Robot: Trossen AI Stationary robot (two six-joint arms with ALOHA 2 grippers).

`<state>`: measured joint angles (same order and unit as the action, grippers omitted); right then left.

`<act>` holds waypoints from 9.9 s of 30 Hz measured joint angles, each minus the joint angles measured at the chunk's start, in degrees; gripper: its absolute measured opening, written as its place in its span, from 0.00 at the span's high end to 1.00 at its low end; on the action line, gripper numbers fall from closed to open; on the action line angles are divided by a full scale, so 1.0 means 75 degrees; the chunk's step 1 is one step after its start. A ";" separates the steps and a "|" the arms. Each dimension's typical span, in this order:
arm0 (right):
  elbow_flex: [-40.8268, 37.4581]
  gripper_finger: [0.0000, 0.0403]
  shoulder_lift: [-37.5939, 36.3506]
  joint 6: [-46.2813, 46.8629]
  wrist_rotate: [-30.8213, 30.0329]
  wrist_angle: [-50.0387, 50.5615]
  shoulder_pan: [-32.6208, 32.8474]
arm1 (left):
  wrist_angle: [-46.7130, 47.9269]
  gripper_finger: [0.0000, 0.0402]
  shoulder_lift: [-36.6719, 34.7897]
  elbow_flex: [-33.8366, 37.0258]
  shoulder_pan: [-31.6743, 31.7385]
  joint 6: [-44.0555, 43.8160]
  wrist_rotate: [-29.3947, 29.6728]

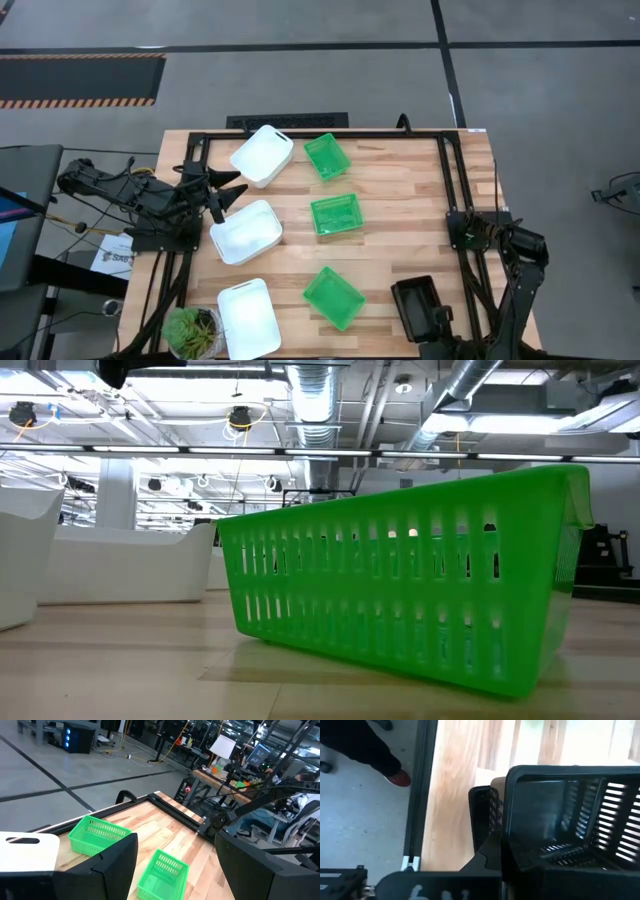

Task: Stack baskets by color
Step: Stack the top black bin on the bottom black bin, then stack the middle green bin on the bottom green bin

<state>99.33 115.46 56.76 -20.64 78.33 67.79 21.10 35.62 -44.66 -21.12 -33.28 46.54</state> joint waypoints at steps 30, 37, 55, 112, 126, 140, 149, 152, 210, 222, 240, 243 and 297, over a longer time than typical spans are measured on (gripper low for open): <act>0.0000 0.81 0.0012 -0.0036 0.0169 0.0190 -0.0001 | -0.0235 0.37 0.0003 0.0000 0.0000 -0.0062 -0.0006; 0.0000 0.72 0.0012 -0.0036 0.0163 0.0320 -0.0016 | -0.0233 0.37 0.0000 0.0000 0.0000 -0.0058 -0.0006; 0.0895 0.72 -0.0581 0.0453 0.0143 -0.0082 -0.0348 | -0.0315 0.37 0.0000 0.0000 -0.0002 -0.0055 -0.0009; -0.1706 0.61 -0.0478 -0.7706 0.1258 -0.3738 -0.8077 | 0.0374 0.37 -0.0957 -0.0580 -0.0003 0.1950 -0.3704; -0.2882 0.88 -0.0481 -0.7882 0.1335 -0.5128 -0.8447 | 0.0530 0.37 -0.0970 -0.0580 -0.0001 0.1880 -0.3101; 0.0124 0.99 -0.0560 -0.2329 0.0873 -0.1201 -0.7597 | 0.0522 0.37 -0.0970 -0.0580 -0.0003 0.1511 -0.2910; 0.1739 0.99 -0.0569 0.1169 0.1139 -0.1371 -0.5802 | 0.0519 0.37 -0.0970 -0.0577 0.0000 0.1000 -0.2646; 0.1740 0.99 -0.0498 0.1598 0.1047 -0.2067 -0.5348 | 0.0520 0.37 -0.0970 -0.0577 0.0000 0.0973 -0.2578; 0.4709 0.99 0.2142 0.1698 0.0734 -0.0530 -0.4509 | 0.0756 0.37 -0.0970 -0.0574 -0.0001 0.1151 -0.2326; 0.4082 0.99 0.2145 0.1817 0.0747 -0.0913 -0.4509 | 0.0752 0.37 -0.0970 -0.0574 -0.0002 0.1151 -0.2367; 0.4018 0.99 0.2145 0.1707 0.0765 -0.0962 -0.4517 | 0.0749 0.37 -0.0970 -0.0574 0.0000 0.1151 -0.2363; 0.3844 0.99 0.2142 0.1707 0.0766 -0.1056 -0.4547 | 0.0756 0.37 -0.0970 -0.0574 0.0000 0.1151 -0.2363; 0.3587 0.92 0.2515 0.1563 0.1329 -0.1422 -0.4725 | 0.1064 0.37 -0.0970 -0.0574 0.0000 0.1148 -0.2356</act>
<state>126.23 134.32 68.48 -10.68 67.66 32.36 29.08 28.34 -48.97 -21.12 -24.67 28.88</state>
